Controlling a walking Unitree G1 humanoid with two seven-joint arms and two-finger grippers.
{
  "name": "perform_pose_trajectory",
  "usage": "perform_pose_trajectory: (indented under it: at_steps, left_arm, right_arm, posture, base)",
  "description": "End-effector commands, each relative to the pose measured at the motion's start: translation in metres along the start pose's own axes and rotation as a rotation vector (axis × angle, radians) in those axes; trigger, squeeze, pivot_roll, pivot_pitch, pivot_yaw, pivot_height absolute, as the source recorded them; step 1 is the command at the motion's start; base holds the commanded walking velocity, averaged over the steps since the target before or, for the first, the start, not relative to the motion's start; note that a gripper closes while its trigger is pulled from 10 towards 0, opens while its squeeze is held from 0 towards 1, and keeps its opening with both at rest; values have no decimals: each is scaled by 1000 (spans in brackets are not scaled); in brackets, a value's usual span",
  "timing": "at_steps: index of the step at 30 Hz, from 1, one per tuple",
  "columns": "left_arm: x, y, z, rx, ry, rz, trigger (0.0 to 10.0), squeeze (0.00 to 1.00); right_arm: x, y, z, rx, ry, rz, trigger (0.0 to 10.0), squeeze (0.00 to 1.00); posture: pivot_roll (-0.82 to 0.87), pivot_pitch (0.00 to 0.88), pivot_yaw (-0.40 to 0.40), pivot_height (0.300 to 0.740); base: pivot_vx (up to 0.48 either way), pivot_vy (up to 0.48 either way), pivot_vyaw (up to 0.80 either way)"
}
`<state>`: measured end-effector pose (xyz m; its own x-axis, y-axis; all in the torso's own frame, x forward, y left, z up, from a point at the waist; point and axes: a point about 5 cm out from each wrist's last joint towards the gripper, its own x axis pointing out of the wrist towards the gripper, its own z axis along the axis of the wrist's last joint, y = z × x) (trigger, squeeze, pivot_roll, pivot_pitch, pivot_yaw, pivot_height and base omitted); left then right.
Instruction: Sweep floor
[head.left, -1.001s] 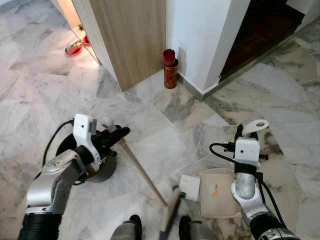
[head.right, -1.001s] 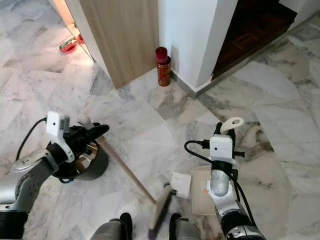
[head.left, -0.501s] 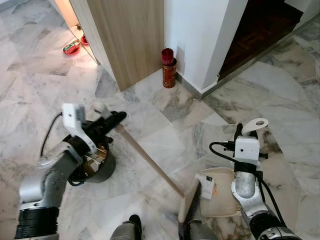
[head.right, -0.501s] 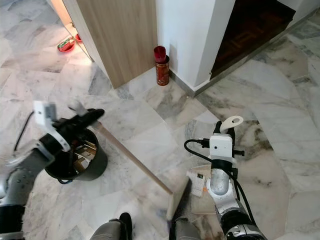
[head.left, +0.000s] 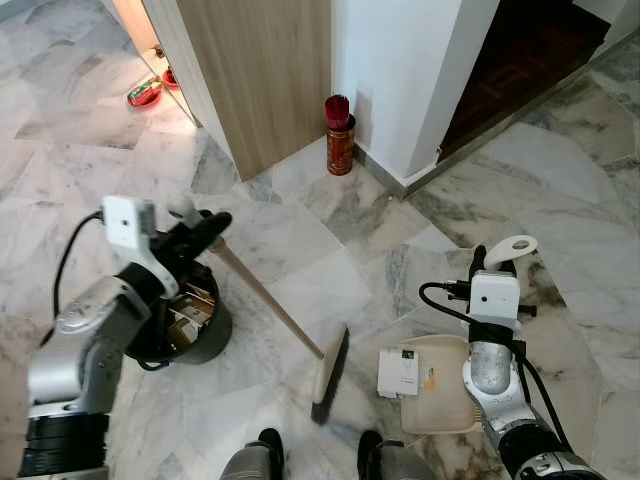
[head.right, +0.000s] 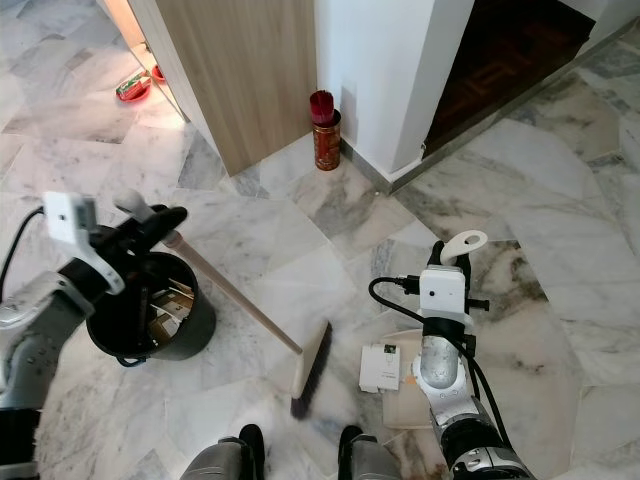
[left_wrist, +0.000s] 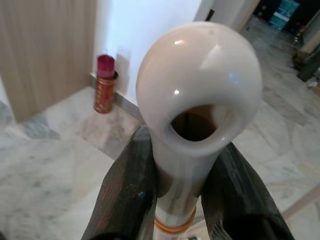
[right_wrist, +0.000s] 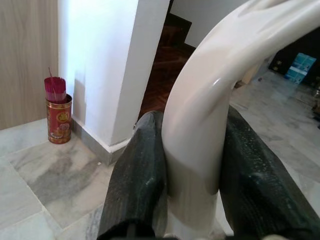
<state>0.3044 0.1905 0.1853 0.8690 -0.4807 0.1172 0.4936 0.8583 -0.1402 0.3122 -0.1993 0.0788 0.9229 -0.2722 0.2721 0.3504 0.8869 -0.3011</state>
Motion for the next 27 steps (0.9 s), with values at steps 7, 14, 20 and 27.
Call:
perform_pose_trajectory:
  at_steps: [7,14,20,27]
  left_arm:
    - [8,-7,-27,-41,44,-20,10000,0]
    - [27,-14,-34,-207,-40,-31,10000,0]
    - [38,-12,-22,-359,-156,-23,10000,0]
    - [24,8,-12,-309,-182,42,10000,0]
  right_arm:
    - [-26,4,-29,-23,167,57,10000,0]
    - [-25,0,-28,-14,152,48,10000,0]
    - [-25,-3,-29,-9,156,43,10000,0]
    - [-23,-3,-29,17,178,32,10000,0]
  posture:
    - [165,309,74,740]
    - [131,317,65,740]
    - [122,315,58,740]
    - [133,303,58,740]
  base:
    - [0,0,0]
    - [0,0,0]
    - [0,0,0]
    - [0,0,0]
